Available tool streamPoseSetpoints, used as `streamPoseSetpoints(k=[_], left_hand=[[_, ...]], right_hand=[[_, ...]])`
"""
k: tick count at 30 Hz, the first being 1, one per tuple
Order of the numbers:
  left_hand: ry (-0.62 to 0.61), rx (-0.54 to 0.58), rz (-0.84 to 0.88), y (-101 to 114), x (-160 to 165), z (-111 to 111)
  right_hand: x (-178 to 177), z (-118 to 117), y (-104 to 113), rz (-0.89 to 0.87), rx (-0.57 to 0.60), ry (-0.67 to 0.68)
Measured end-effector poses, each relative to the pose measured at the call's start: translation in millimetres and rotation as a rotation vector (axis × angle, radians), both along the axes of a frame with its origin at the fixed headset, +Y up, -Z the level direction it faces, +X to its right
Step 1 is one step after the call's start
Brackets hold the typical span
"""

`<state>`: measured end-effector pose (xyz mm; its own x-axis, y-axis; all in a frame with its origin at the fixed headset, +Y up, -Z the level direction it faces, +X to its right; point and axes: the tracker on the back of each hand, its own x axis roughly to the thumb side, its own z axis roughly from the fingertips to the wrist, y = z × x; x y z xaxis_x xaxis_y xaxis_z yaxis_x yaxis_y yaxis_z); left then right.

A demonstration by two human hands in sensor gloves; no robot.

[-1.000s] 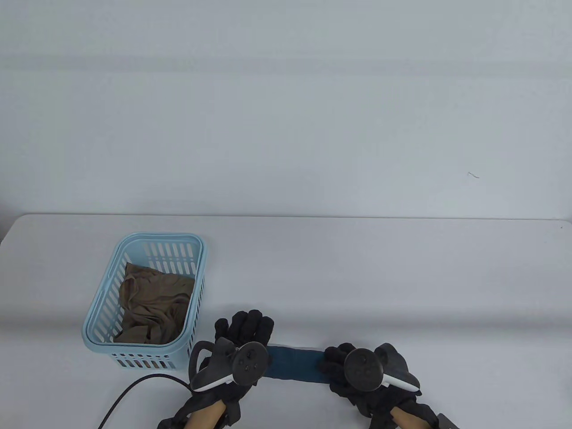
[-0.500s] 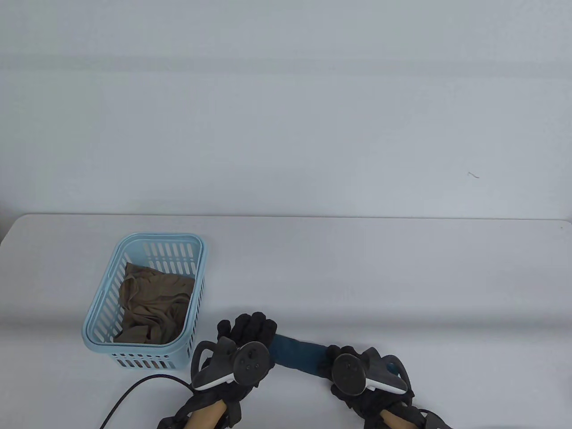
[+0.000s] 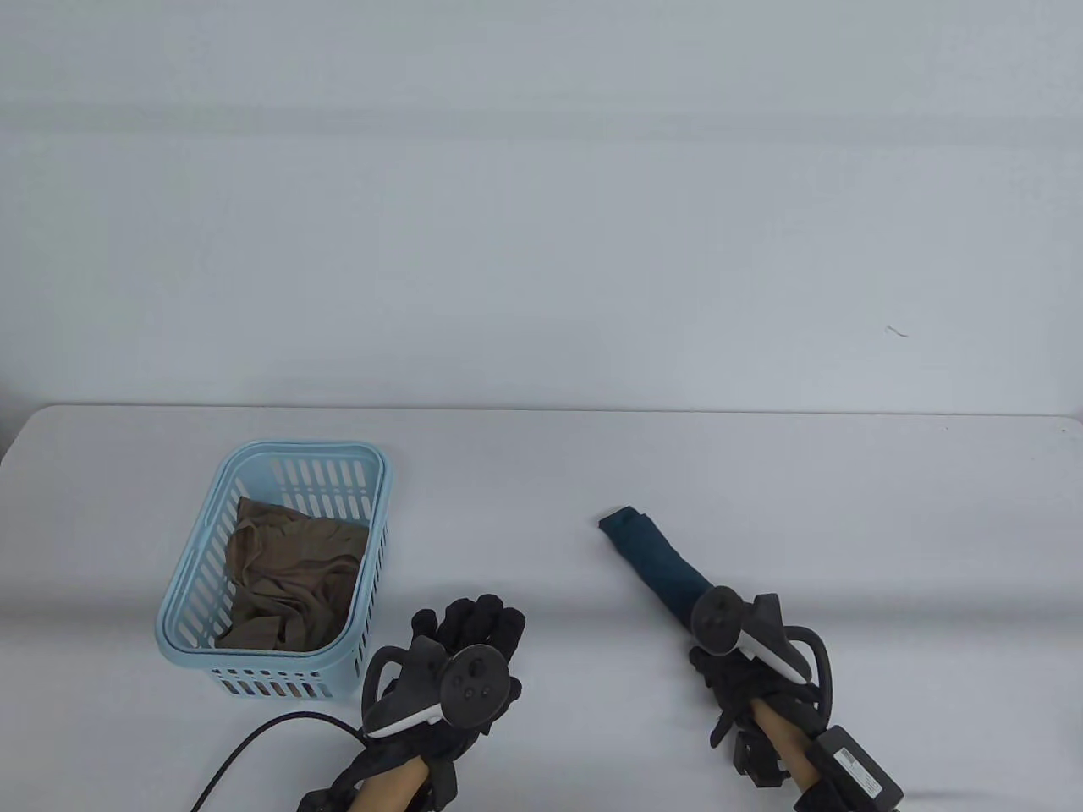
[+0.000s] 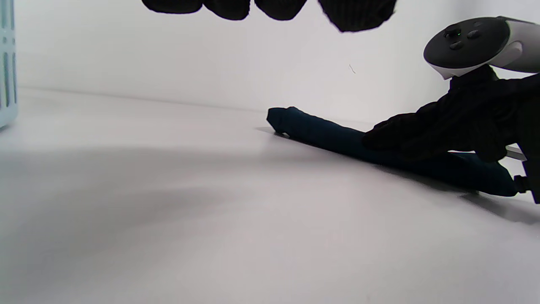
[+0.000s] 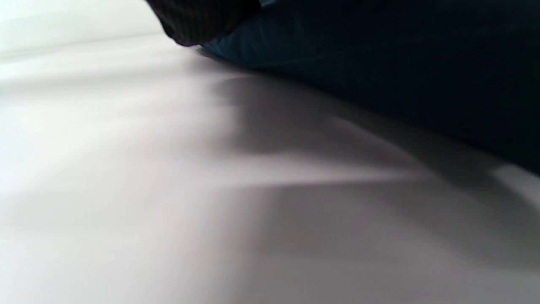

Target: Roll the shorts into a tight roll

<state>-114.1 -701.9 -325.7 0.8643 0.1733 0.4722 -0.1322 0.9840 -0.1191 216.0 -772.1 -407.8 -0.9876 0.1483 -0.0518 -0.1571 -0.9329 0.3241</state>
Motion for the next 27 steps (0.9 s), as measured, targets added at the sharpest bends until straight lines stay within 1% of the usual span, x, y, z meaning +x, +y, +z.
streamPoseSetpoints(k=[4, 8, 15, 24, 27], left_hand=[[0.004, -0.004, 0.002, -0.3, -0.6, -0.1], [0.004, -0.014, -0.001, -1.5, -0.5, -0.1], [0.002, -0.028, -0.004, -2.8, -0.1, 0.4], [-0.007, -0.048, -0.017, -5.2, 3.4, 1.7], [-0.013, -0.049, -0.021, -5.3, 5.3, 2.0]], right_hand=[[29.4, -14.3, -0.1, -0.013, -0.010, -0.138], [57.6, -21.8, -0.7, 0.001, -0.010, -0.243], [99.8, -24.2, -1.9, 0.024, -0.021, -0.421], [124.7, -22.1, -1.8, 0.037, -0.016, -0.551], [126.4, -22.2, -1.4, 0.015, -0.017, -0.553]])
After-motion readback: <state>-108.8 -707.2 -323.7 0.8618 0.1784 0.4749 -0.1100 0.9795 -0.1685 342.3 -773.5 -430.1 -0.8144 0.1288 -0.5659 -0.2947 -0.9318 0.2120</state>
